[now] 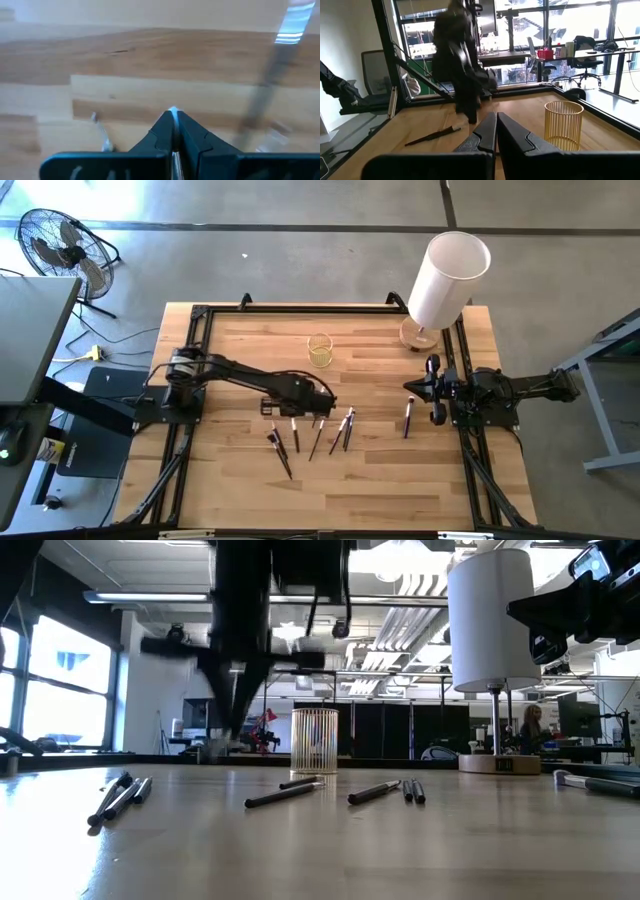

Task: Put items in baskets/containers
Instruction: Put the powder brush into the pen holder

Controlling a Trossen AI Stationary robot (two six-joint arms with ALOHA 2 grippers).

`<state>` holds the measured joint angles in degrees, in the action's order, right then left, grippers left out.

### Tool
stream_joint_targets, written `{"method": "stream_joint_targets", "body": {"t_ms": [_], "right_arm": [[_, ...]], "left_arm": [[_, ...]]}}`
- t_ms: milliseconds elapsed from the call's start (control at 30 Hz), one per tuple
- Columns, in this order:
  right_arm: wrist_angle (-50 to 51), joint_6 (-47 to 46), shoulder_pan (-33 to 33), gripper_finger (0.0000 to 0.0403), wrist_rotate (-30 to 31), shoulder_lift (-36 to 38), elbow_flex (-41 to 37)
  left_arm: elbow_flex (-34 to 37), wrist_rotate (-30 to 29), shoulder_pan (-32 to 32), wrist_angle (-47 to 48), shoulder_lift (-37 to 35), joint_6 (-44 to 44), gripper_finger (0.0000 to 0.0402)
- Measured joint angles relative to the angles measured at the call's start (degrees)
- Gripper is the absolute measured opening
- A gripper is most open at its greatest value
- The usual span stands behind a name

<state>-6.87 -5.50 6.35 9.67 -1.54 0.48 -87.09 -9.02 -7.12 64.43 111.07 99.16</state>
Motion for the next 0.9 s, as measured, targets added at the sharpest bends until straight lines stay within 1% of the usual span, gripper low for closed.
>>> {"method": "stream_joint_targets", "body": {"t_ms": [100,200,233,300,333,400,433,500,567,633,700,767,900], "right_arm": [[0.2,0.0,0.0,0.0006,0.0,0.0,0.0],[0.0,0.0,0.0,0.0005,0.0,0.0,0.0],[0.1,0.0,0.0,0.0006,0.0,-0.1,0.0],[0.2,0.0,0.0,0.0007,0.0,-0.1,0.0],[0.0,0.0,0.0,0.0007,0.0,-0.3,0.0],[0.4,0.0,0.0,0.0007,0.0,-0.3,0.0],[0.3,0.0,0.0,0.0007,0.0,-0.3,0.0],[0.4,0.0,0.0,0.0008,0.0,-0.4,0.0],[0.8,0.0,0.0,0.0008,0.0,-0.4,0.0],[0.7,0.0,0.0,0.0009,0.0,-0.6,0.0],[0.7,0.0,0.0,0.0008,0.0,-0.8,0.0],[0.7,0.0,0.0,0.0007,0.0,-0.8,0.0],[0.8,0.0,0.0,0.0005,0.0,-0.8,0.0]], "left_arm": [[-5.4,-7.4,-0.7,3.6,-3.2,-2.9,0.0005],[-12.0,-19.4,-0.3,2.3,-5.6,-10.6,0.0004],[-14.0,-23.2,-0.2,3.0,-6.6,-14.9,0.0004],[-19.1,-29.1,0.9,-0.3,-7.3,-25.1,0.0003],[-21.3,-30.3,1.5,-1.4,-7.2,-30.8,0.0003],[-26.1,-29.9,3.2,-1.1,-6.7,-45.6,0.0003],[-28.4,-29.1,4.2,-3.1,-6.6,-53.9,0.0002],[-31.3,-26.7,6.4,-10.6,-7.1,-69.9,0.0002],[-31.6,-22.6,8.7,-19.4,-7.4,-80.9,0.0002],[-31.4,-15.5,11.3,-25.6,-6.9,-90.4,0.0001],[-31.1,-8.4,13.9,-28.1,-6.6,-96.3,0.0001],[-30.8,-1.0,16.7,-30.8,-6.8,-99.7,0.0001],[-23.0,12.6,21.6,-41.6,-7.8,-102.4,0.0001]]}}
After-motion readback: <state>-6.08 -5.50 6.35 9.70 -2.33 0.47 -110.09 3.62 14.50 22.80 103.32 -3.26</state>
